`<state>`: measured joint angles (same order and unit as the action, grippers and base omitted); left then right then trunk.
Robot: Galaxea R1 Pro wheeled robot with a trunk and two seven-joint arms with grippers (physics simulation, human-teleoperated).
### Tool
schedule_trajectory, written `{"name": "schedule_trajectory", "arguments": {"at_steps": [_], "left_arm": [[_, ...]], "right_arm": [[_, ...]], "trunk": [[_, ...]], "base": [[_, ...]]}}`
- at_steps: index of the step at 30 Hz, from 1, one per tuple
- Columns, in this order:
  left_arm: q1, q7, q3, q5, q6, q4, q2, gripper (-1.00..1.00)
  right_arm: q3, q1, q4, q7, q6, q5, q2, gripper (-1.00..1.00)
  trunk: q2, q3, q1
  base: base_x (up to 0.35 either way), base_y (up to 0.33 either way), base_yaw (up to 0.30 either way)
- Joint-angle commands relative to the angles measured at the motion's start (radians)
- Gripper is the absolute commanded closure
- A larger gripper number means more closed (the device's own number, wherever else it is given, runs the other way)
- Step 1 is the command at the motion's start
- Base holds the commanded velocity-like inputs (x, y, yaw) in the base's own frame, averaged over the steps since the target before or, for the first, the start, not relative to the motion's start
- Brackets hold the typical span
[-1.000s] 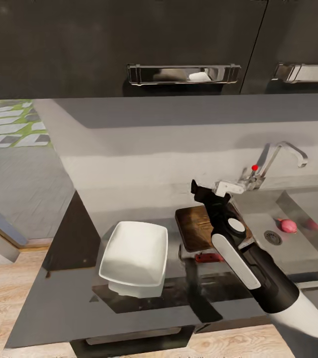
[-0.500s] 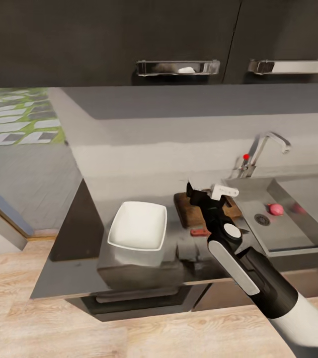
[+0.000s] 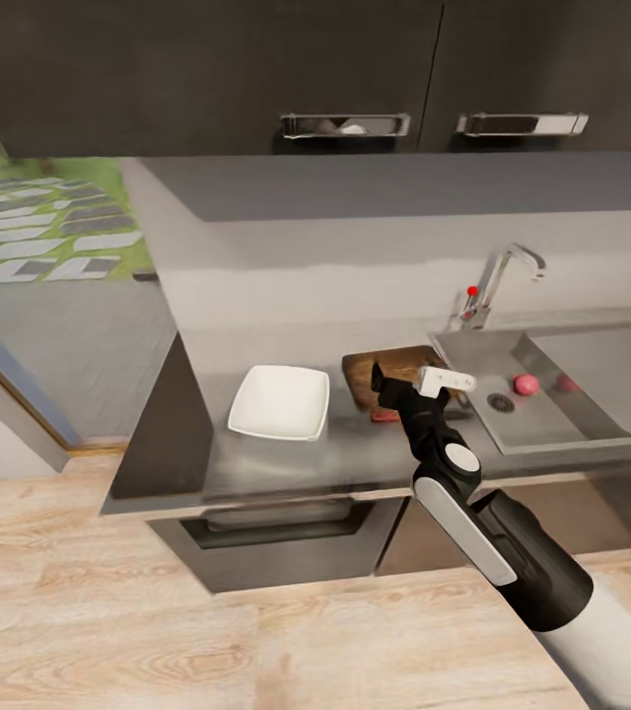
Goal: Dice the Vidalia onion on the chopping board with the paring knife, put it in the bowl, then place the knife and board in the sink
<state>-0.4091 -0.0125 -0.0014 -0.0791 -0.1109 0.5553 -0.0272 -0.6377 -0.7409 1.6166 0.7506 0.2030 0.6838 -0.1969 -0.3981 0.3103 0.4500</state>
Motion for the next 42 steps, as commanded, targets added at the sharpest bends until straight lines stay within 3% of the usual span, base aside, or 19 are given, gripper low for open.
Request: {"name": "schedule_trajectory", "arguments": {"at_steps": [1, 12, 24, 42], "left_arm": [[0.0, -0.001, 0.0, -0.008, -0.001, 0.002, 0.0, -1.0], [0.0, -0.001, 0.0, -0.008, -0.001, 0.0, 0.0, -1.0], [0.0, -0.001, 0.0, -0.008, -0.001, 0.0, 0.0, -1.0], [0.0, 0.0, 0.0, -0.008, 0.0, -0.006, 0.0, -1.0]], "right_arm": [[-0.002, -0.002, 0.001, 0.007, 0.006, 0.003, -0.003, -1.0], [-0.002, -0.001, -0.005, 0.007, 0.004, 0.002, -0.013, -1.0], [-0.002, 0.0, -0.007, 0.007, 0.003, 0.002, -0.013, -1.0], [-0.002, 0.051, -0.01, 0.005, 0.001, 0.002, -0.013, -1.0]], "trunk": [[-0.002, 0.002, 0.0], [-0.002, 0.002, 0.0], [-0.002, 0.002, 0.0], [-0.002, 0.002, 0.0]], "base": [[-0.335, 0.0, 0.0], [-0.335, -0.002, 0.0], [-0.295, -0.159, 0.0], [-0.052, -0.277, 0.0]]}}
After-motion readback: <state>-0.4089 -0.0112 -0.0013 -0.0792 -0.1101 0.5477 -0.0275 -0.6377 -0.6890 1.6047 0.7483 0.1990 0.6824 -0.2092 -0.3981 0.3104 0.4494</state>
